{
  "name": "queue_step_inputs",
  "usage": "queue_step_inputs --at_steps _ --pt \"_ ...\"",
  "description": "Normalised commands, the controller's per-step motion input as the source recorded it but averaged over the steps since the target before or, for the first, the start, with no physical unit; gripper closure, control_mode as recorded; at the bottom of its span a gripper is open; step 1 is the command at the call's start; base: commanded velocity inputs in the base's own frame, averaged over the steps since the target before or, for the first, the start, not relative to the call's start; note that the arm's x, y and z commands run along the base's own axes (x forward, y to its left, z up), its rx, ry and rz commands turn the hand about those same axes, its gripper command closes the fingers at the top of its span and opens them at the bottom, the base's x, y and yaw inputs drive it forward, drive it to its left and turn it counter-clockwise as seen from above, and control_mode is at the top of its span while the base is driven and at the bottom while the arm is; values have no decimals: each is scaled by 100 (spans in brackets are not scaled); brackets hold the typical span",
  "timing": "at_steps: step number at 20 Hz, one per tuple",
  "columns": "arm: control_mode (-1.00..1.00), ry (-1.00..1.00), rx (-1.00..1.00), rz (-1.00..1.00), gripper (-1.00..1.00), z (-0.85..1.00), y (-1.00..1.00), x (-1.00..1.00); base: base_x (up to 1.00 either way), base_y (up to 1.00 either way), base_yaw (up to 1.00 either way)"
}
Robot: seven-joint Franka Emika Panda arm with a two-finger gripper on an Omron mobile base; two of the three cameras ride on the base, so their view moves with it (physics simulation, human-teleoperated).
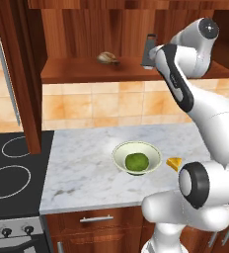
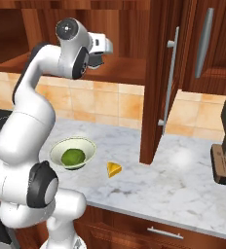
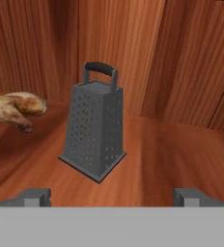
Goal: Pick the cheese from the fridge and the cheese grater from the cabinet and place them next to the salad bowl.
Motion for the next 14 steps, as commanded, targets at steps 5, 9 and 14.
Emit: queue_step_inputs --at_steps 5,9,14 --pt "-100 3 0 0 -100 11 7 31 0 0 0" --pt "-100 0 5 0 -100 -1 1 3 0 0 0" --pt "-100 -3 8 0 -100 -13 1 4 0 0 0"
